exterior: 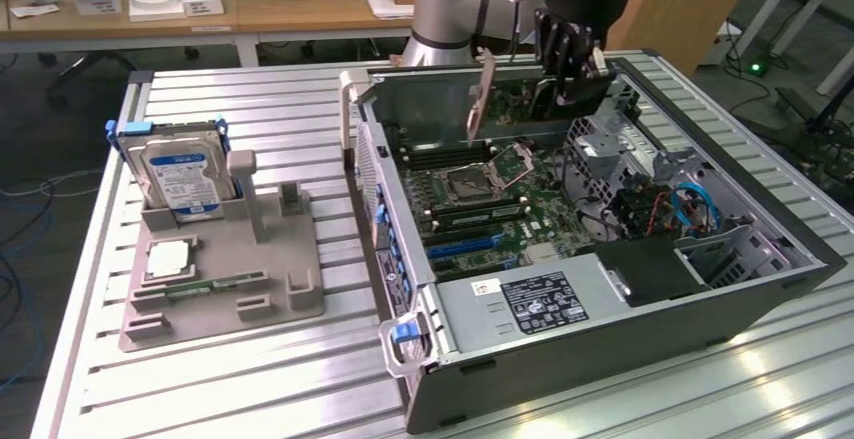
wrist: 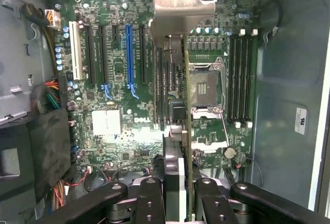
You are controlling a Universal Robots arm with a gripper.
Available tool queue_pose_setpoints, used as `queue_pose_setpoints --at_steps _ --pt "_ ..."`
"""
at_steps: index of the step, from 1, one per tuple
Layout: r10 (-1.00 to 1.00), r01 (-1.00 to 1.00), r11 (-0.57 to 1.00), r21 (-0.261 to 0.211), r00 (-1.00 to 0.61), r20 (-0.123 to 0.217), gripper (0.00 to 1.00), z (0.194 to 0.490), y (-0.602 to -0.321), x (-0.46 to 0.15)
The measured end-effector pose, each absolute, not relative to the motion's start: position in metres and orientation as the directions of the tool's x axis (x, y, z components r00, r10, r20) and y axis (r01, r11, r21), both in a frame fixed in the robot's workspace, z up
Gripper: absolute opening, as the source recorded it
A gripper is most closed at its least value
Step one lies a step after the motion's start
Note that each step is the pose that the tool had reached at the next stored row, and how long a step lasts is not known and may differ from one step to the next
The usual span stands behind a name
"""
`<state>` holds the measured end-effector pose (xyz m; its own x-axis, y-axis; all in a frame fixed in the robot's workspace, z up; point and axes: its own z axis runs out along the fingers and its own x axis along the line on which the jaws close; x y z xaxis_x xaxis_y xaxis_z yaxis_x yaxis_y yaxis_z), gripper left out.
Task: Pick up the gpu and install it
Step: 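Insert the gpu into the slot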
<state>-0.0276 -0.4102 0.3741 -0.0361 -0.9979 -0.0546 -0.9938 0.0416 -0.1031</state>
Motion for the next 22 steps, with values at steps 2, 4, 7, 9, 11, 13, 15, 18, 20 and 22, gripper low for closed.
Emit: queue_pose_setpoints --at_steps 2,4,7,9,11,13,15,18,20,22 --pt "-0.998 -0.993 0.042 -0.106 -0.036 -0.055 0.28 0.372 -0.411 -0.029" --pt "-0.998 -0.993 0.043 -0.107 -0.037 -0.055 0.28 0.371 -0.411 -0.03" --pt "-0.998 -0.993 0.048 -0.108 -0.042 -0.055 0.28 0.368 -0.411 -0.032" --pt "-0.997 -0.993 0.057 -0.108 -0.051 -0.055 0.28 0.366 -0.411 -0.033" --pt "-0.996 -0.992 0.069 -0.108 -0.064 -0.055 0.28 0.364 -0.411 -0.033" --pt "-0.996 -0.991 0.077 -0.108 -0.071 -0.055 0.28 0.362 -0.411 -0.033" --pt "-0.996 -0.991 0.078 -0.108 -0.072 -0.055 0.28 0.361 -0.411 -0.033" --pt "-0.995 -0.991 0.079 -0.107 -0.072 -0.066 0.28 0.359 -0.413 -0.034" --pt "-0.994 -0.991 0.08 -0.106 -0.072 -0.079 0.28 0.357 -0.414 -0.034" --pt "-0.994 -0.991 0.081 -0.106 -0.072 -0.081 0.28 0.356 -0.414 -0.034"
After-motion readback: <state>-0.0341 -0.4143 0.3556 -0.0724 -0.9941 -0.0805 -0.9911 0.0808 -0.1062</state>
